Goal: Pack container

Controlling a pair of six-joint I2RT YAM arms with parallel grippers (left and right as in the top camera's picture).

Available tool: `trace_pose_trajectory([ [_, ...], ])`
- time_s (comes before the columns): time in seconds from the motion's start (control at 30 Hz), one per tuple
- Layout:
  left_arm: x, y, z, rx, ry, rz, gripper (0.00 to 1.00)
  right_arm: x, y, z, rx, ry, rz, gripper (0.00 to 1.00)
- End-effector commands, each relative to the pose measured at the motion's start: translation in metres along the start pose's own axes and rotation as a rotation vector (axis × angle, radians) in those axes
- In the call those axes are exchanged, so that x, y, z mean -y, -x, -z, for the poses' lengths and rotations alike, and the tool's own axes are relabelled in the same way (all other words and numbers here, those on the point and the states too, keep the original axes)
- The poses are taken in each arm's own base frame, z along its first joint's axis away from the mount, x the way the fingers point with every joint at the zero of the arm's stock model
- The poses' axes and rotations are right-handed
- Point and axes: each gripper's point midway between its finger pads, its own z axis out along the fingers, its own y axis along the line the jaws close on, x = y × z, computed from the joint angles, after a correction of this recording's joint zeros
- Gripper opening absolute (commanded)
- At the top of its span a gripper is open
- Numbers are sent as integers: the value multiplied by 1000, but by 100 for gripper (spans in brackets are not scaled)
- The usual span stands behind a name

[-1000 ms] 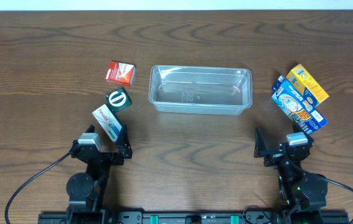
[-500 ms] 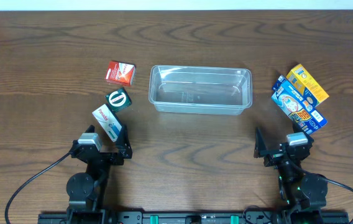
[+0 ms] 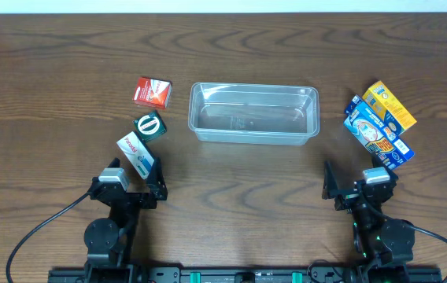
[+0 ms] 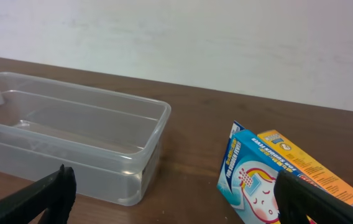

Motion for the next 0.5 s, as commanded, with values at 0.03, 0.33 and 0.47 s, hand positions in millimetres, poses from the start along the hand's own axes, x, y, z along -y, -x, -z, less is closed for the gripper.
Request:
trace_pose_trajectory([
  [0.03, -2, -16, -1, -52, -4, -5, 98, 4, -1, 0, -2, -22, 16, 99],
  [0.33, -2, -16, -1, -52, -4, -5, 98, 5, 2, 0, 9, -23, 65, 99],
  [0.47, -2, -16, -1, -52, -4, -5, 98, 0, 8, 0, 35, 5, 15, 99],
])
